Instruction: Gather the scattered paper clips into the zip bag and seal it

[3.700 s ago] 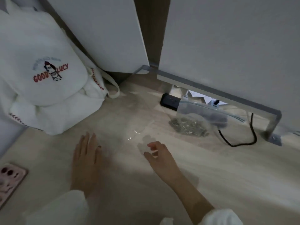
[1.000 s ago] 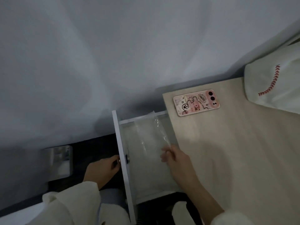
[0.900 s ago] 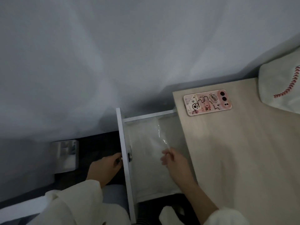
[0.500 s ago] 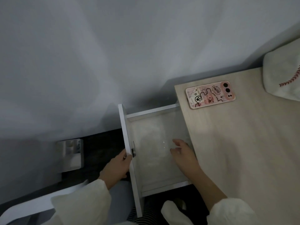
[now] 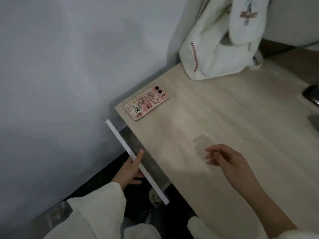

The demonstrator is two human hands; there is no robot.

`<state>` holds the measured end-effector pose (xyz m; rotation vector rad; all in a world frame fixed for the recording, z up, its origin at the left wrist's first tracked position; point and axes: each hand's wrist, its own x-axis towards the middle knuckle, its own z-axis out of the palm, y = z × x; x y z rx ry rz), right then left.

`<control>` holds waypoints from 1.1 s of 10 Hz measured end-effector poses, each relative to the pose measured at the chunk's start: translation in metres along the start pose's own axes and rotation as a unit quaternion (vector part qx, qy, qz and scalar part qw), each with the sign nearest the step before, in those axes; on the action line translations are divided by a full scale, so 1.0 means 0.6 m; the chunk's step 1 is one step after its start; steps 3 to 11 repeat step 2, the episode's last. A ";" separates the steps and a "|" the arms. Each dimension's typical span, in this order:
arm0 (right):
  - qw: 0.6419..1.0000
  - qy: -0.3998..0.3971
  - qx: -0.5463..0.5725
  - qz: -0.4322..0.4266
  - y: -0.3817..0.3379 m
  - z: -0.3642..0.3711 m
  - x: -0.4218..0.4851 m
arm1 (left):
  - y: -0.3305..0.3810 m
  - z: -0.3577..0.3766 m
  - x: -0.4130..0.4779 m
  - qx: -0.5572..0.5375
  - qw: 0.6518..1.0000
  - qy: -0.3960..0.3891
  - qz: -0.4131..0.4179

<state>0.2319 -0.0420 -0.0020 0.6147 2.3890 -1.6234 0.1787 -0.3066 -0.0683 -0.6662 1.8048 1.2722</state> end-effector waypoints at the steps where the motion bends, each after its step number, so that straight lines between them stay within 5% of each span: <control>1: 0.994 0.097 0.000 -0.044 -0.036 -0.112 -0.057 | 0.036 0.061 0.005 -0.034 0.999 0.015 0.018; 2: 0.970 0.215 0.059 -0.099 -0.100 -0.233 -0.135 | 0.040 0.104 0.000 -0.115 0.991 0.060 0.007; 11: 0.970 0.215 0.059 -0.099 -0.100 -0.233 -0.135 | 0.040 0.104 0.000 -0.115 0.991 0.060 0.007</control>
